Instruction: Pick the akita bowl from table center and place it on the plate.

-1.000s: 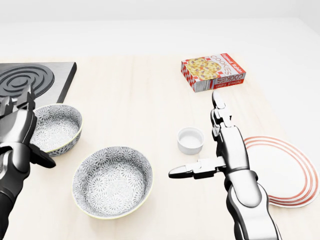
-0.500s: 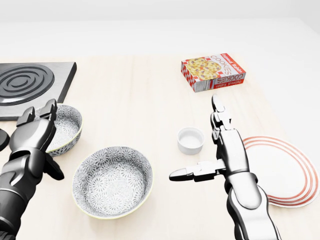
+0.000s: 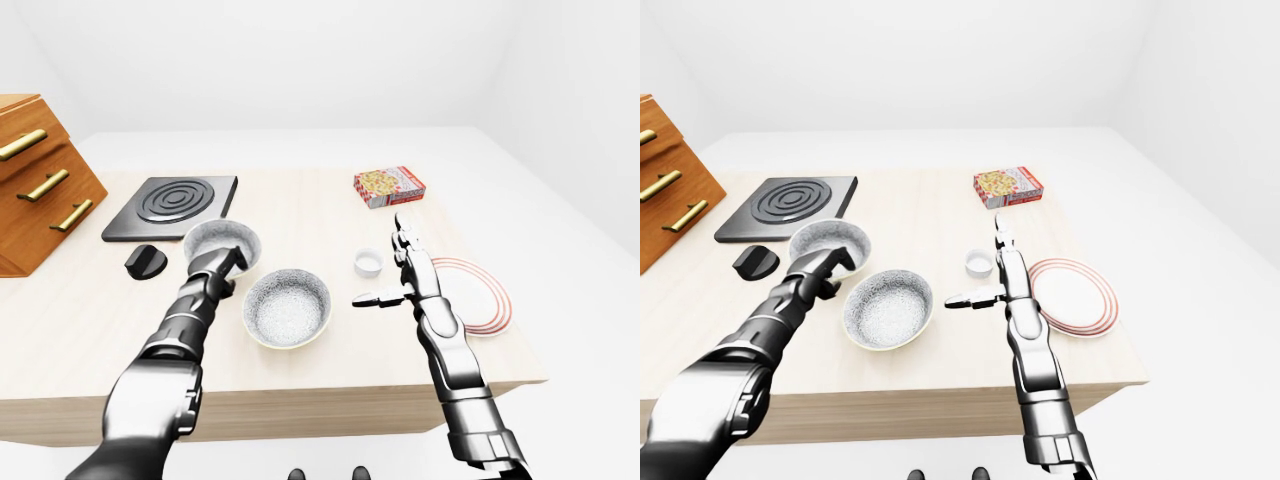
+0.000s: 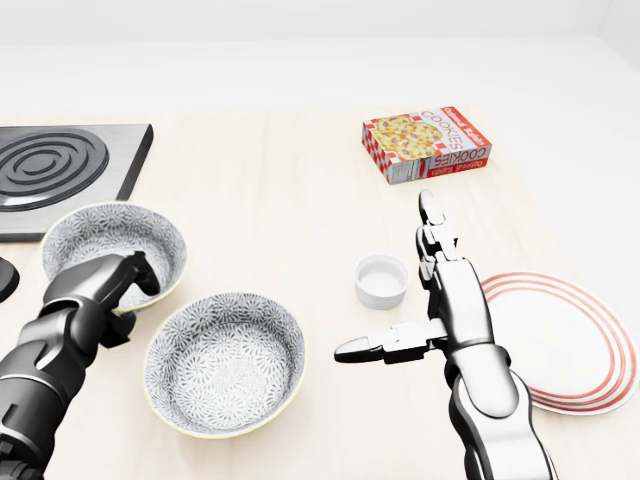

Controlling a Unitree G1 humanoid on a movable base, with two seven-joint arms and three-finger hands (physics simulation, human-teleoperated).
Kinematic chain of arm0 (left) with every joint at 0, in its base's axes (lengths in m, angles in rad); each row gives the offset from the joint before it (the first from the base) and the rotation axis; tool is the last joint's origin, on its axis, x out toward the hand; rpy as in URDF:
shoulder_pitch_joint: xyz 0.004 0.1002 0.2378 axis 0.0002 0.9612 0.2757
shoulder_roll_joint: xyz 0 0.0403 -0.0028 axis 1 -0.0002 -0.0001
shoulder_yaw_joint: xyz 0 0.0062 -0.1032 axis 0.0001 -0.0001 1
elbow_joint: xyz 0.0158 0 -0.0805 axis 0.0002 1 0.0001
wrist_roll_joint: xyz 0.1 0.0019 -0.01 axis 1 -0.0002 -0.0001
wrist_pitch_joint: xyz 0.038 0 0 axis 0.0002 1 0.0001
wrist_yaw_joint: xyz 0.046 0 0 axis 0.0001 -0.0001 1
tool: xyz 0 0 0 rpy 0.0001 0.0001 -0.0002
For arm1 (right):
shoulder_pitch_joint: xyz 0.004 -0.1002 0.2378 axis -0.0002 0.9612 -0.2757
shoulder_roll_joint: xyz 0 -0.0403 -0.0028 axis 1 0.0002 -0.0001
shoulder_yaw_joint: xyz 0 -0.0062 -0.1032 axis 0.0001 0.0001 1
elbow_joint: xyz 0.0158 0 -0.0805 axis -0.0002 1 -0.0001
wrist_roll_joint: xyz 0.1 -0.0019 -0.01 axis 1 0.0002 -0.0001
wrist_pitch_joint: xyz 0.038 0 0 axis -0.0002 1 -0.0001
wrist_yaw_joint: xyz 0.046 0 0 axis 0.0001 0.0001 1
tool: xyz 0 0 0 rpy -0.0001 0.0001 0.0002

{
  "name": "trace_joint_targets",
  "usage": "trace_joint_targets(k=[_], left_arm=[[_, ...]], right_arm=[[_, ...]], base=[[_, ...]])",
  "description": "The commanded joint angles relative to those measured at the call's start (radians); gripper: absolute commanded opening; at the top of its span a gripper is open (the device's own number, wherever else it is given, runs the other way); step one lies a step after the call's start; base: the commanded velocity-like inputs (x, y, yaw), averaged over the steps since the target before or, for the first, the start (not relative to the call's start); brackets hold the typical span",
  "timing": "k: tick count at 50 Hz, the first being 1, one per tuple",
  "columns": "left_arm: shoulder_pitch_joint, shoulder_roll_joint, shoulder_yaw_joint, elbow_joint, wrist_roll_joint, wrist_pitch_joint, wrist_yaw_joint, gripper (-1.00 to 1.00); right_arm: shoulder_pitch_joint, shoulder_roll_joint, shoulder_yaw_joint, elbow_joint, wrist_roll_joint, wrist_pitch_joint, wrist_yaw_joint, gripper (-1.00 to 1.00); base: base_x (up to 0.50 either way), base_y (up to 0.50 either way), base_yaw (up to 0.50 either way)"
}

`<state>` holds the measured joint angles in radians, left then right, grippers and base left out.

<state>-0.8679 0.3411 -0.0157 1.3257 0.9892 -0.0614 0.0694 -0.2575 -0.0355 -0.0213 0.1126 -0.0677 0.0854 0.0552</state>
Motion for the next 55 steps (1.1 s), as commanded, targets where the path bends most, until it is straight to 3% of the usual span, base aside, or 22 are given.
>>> trace_joint_targets(k=[1,18,22,43,44,45,55], left_arm=[[-0.013,0.006,-0.008,-0.005,-0.012,0.01,-0.126,-1.0],[-0.026,0.014,-0.011,-0.003,-0.007,0.006,-0.129,-1.0],[-0.024,0.018,-0.014,-0.003,0.001,-0.026,-0.098,-1.0],[-0.013,0.035,-0.012,0.002,0.016,-0.026,0.094,-1.0],[-0.048,0.072,-0.005,-0.036,0.01,-0.026,0.011,-1.0],[-0.045,0.08,-0.003,-0.068,0.007,-0.026,-0.009,-1.0],[0.057,0.082,0.034,-0.347,-0.011,-0.026,-0.124,-1.0]], right_arm=[[0.003,0.001,0.003,-0.014,0.001,0.002,0.004,1.0],[0.003,0.001,0.004,-0.009,-0.001,0.002,0.012,1.0],[0.002,0.001,0.004,-0.014,-0.002,0.002,0.013,1.0],[-0.008,0.004,0.007,-0.022,-0.007,0.002,0.006,1.0],[-0.01,0.005,0.007,-0.018,-0.008,0.002,0.005,1.0],[-0.012,0.005,0.008,-0.016,-0.008,0.002,0.004,1.0],[-0.011,0.005,0.008,-0.021,-0.007,0.002,0.005,1.0]], base=[[0.0,0.0,0.0],[0.0,0.0,0.0],[0.0,0.0,0.0],[0.0,0.0,0.0],[0.0,0.0,0.0],[0.0,0.0,0.0],[0.0,0.0,0.0]])
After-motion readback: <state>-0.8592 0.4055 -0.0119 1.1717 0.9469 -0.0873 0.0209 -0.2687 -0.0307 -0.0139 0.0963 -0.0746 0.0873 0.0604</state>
